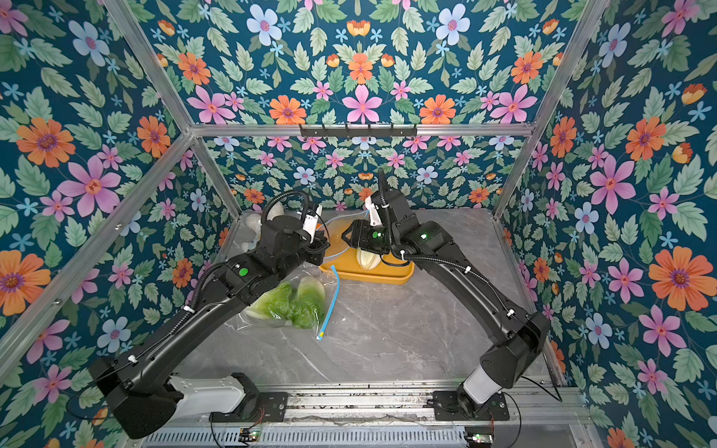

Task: Put the chinese cabbages into a zipper bag and zip it
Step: Open the zipper of the food storage bag at the center of the board.

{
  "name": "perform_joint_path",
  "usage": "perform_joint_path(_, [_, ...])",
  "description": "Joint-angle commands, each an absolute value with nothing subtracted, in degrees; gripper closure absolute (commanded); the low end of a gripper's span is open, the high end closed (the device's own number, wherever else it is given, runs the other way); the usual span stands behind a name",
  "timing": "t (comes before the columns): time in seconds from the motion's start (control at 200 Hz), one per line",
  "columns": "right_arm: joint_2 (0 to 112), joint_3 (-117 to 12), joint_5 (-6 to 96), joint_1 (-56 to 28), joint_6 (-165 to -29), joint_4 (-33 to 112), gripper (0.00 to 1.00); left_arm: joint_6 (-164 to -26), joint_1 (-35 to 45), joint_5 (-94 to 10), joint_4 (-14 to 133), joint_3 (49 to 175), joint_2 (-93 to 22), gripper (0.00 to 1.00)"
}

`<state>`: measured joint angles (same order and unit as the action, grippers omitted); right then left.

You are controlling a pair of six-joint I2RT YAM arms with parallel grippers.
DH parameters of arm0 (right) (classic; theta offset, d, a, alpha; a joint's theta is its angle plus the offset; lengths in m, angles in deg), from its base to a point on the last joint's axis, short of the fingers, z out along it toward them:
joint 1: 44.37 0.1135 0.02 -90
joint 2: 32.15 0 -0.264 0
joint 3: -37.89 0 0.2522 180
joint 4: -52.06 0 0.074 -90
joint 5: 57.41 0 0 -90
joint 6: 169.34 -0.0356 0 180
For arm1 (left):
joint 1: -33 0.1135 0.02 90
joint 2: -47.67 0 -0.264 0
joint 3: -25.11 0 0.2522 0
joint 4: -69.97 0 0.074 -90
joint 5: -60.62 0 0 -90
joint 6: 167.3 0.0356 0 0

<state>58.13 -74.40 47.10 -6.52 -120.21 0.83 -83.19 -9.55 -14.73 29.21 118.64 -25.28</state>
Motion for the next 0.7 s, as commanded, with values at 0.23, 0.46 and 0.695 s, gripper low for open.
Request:
perform_joint_path(0.23, [54.6,-65.8,49.5,-5.1,-119.2,10.3,0.93,-84.3,-9.5,-2.3,27.3,123.8,-23.0,1.00])
perform_joint_path(0.46, [62.3,-67.1,63.3,-3.8,-119.5,24.1,0.95,-87.4,-10.1,4.9,15.5,129.1,-22.6,1.00])
perform_joint_path(0.695, [71.5,-65.5,72.5,-3.8,-120.3,32.2,0.95,-94.2,-10.3,1.3,9.6,118.6,-19.9,0.90])
